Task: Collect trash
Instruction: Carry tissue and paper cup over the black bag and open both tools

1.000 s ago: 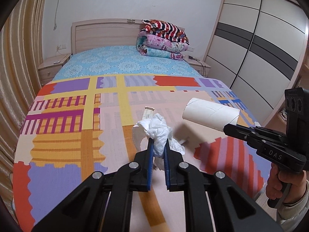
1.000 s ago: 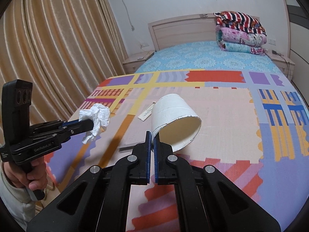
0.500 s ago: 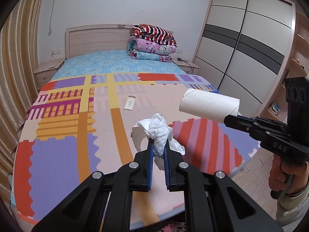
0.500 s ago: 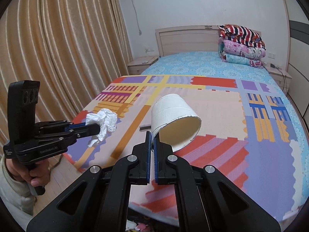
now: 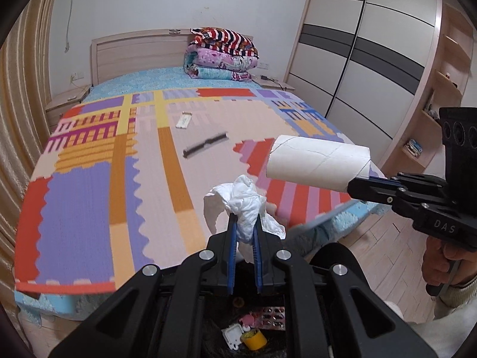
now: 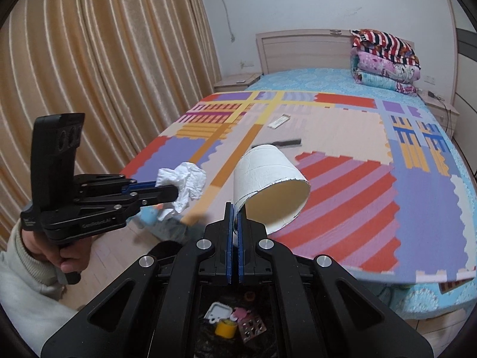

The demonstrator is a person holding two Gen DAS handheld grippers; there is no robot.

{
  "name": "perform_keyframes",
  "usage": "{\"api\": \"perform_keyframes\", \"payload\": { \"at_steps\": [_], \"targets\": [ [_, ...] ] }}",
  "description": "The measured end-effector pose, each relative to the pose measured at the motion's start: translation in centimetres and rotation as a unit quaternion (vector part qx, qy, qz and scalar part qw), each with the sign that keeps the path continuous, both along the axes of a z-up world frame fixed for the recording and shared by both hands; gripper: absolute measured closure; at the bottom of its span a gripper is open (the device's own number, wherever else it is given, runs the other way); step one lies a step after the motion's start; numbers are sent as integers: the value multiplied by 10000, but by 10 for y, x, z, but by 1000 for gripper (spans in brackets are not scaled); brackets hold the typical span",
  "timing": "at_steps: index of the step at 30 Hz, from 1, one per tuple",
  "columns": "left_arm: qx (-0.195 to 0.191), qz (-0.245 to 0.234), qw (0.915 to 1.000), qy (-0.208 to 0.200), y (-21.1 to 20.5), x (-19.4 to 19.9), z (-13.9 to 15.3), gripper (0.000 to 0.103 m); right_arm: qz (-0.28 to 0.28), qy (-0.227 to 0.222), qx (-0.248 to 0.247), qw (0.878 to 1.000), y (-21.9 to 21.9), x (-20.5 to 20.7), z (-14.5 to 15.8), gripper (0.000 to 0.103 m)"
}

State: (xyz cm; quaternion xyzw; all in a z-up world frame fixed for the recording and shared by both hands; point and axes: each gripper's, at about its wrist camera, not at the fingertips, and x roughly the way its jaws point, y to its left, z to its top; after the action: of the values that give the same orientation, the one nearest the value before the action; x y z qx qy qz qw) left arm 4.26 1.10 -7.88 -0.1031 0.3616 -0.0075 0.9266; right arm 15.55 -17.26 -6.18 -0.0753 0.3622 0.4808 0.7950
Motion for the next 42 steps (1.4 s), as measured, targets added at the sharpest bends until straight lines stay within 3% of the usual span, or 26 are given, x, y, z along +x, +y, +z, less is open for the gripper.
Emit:
{"api": "perform_keyframes", "payload": {
  "at_steps": [17, 29, 42],
  "targets": [
    [-291, -333, 9962, 755, -27, -27, -64, 93, 524, 595, -575, 9952, -12, -57, -49, 100],
    [-447, -351, 9878, 1451, -28, -19, -117, 93, 411, 1099, -1225, 9855, 0, -48, -101, 100],
    [-628, -269, 9741, 2155, -23, -3, -173, 93, 629, 1571, -1946, 9662, 34, -36, -169, 100]
  ]
}}
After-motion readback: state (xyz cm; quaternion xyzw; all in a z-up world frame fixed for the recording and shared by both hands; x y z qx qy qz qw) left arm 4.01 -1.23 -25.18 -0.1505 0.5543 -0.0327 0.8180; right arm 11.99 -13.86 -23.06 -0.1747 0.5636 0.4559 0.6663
